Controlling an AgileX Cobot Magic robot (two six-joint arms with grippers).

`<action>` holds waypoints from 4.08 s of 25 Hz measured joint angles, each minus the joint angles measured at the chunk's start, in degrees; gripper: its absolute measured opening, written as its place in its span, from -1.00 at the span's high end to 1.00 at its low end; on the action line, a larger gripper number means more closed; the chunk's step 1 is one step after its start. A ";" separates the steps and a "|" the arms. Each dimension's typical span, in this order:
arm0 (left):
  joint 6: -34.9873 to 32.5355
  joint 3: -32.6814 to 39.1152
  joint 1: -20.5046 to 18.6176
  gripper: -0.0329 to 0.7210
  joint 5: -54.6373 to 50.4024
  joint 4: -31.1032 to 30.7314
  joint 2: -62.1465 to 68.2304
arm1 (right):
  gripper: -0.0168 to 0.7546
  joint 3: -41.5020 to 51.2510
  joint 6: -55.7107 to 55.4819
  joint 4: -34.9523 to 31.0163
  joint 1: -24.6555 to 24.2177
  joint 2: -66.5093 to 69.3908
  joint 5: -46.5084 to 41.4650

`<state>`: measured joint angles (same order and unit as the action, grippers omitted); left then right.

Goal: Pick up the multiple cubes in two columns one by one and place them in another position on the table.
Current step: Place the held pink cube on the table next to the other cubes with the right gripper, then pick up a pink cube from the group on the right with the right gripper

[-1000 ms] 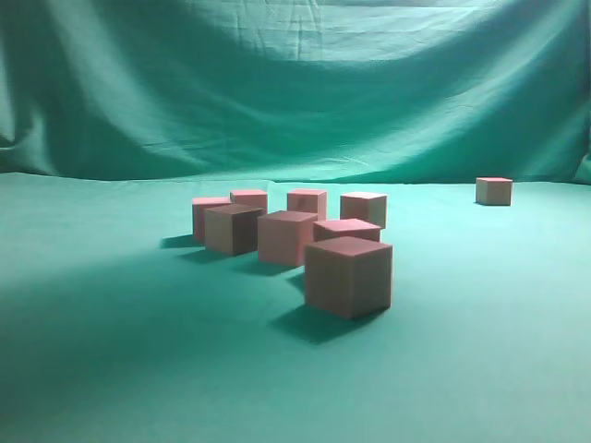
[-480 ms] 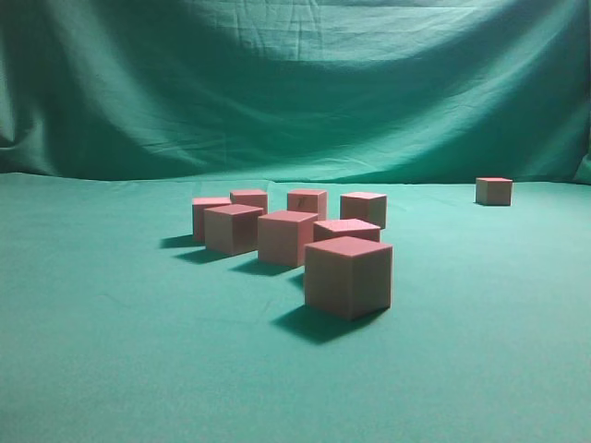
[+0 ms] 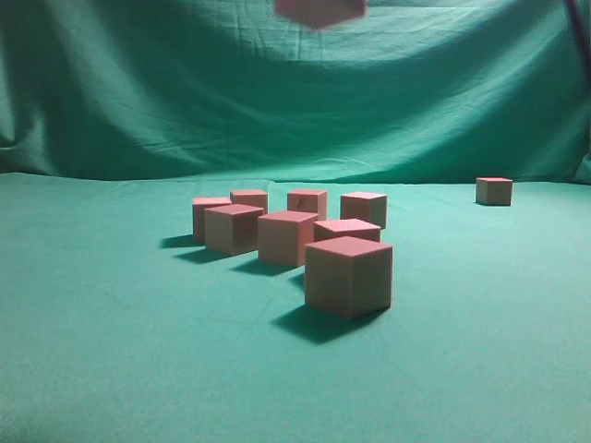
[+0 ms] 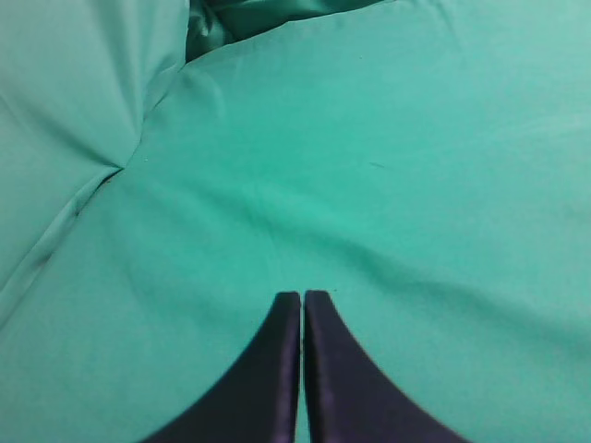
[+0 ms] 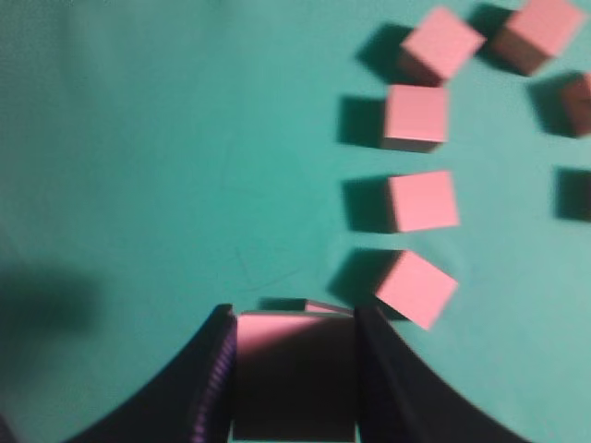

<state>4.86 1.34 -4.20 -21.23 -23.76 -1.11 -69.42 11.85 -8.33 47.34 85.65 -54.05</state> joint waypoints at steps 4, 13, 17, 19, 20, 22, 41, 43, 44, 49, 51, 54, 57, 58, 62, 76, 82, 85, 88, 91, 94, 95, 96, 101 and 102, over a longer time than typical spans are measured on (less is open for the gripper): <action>0.00 0.00 0.00 0.91 0.00 0.00 0.00 | 0.27 6.58 7.94 -1.55 2.55 0.24 7.43; 0.00 0.00 0.00 0.91 0.00 0.00 0.00 | 0.27 7.79 17.37 -6.07 2.97 7.34 12.79; 0.00 0.00 0.00 0.91 0.00 0.00 0.00 | 0.27 7.79 21.52 -8.00 2.97 10.14 14.87; 0.00 0.00 0.00 0.91 0.00 0.00 0.00 | 0.27 7.79 22.94 -8.14 2.97 11.31 15.59; 0.00 0.00 0.00 0.91 0.00 0.00 0.00 | 0.27 7.79 23.42 -8.25 2.97 11.98 15.93; 0.00 0.00 0.00 0.91 0.00 0.00 0.00 | 0.27 7.79 23.67 -8.23 2.97 13.12 16.49; 0.00 0.00 0.00 0.91 0.00 0.00 0.00 | 0.27 7.79 28.63 -10.18 2.97 18.15 19.89; 0.00 0.00 0.00 0.91 0.00 0.00 0.00 | 0.10 7.79 29.11 -10.18 2.97 18.27 19.76; 0.00 0.00 0.00 0.91 0.00 0.00 0.00 | -0.02 7.79 29.36 -10.18 2.97 18.37 19.50; 0.00 0.00 0.00 0.91 0.00 0.00 0.00 | -0.54 2.24 29.46 -10.06 2.97 18.36 14.82; 0.00 0.00 0.00 0.91 0.00 0.00 0.00 | -0.51 -1.48 28.88 -8.97 2.97 18.36 11.13; 0.00 0.00 0.00 0.91 0.00 0.00 0.00 | -0.51 -8.16 26.56 -6.67 2.97 18.36 4.92; 0.00 0.00 0.00 0.91 0.00 0.00 0.00 | -0.51 -15.37 22.68 -2.71 2.81 18.36 0.22; 0.00 0.00 0.00 0.91 0.00 0.00 0.00 | -0.51 -17.87 20.53 -0.98 2.40 18.36 -0.72; 0.00 0.00 0.00 0.91 0.00 0.00 0.00 | -0.51 -26.60 8.65 5.91 -2.87 18.48 -2.00; 0.00 0.00 0.00 0.91 0.00 0.00 0.00 | -0.40 -33.47 -16.81 12.79 -35.17 25.42 -0.18; 0.00 0.00 0.00 0.91 0.00 0.00 0.00 | -0.40 -33.47 -17.08 12.79 -39.36 33.68 8.42; 0.00 0.00 0.00 0.91 0.00 0.00 0.00 | -0.40 -33.47 -17.08 12.79 -39.59 36.78 12.59; 0.00 0.00 0.00 0.91 0.00 0.00 0.00 | -0.40 -33.47 -17.08 12.79 -39.59 39.69 15.00; 0.00 0.00 0.00 0.91 0.00 0.00 0.00 | -0.40 -33.47 -17.08 12.79 -39.59 42.24 15.92; 0.00 0.00 0.00 0.91 0.00 0.00 0.00 | -0.40 -33.47 -17.08 12.79 -39.59 43.95 16.44; 0.00 0.00 0.00 0.91 0.00 0.00 0.00 | -0.40 -33.47 -17.08 12.79 -39.59 44.35 16.57; 0.00 0.00 0.00 0.91 0.00 0.00 0.00 | -0.40 -33.47 -17.08 12.79 -39.59 44.50 16.57; 0.00 0.00 0.00 0.91 0.00 0.00 0.00 | 0.06 -33.47 -17.08 12.79 -39.59 44.92 16.95; 0.00 0.00 0.00 0.91 0.00 0.00 0.00 | 0.21 -33.47 -17.08 12.79 -39.59 44.98 16.95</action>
<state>4.86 1.34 -4.20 -21.23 -23.76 -1.11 -102.89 -5.23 4.46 7.76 130.63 -37.10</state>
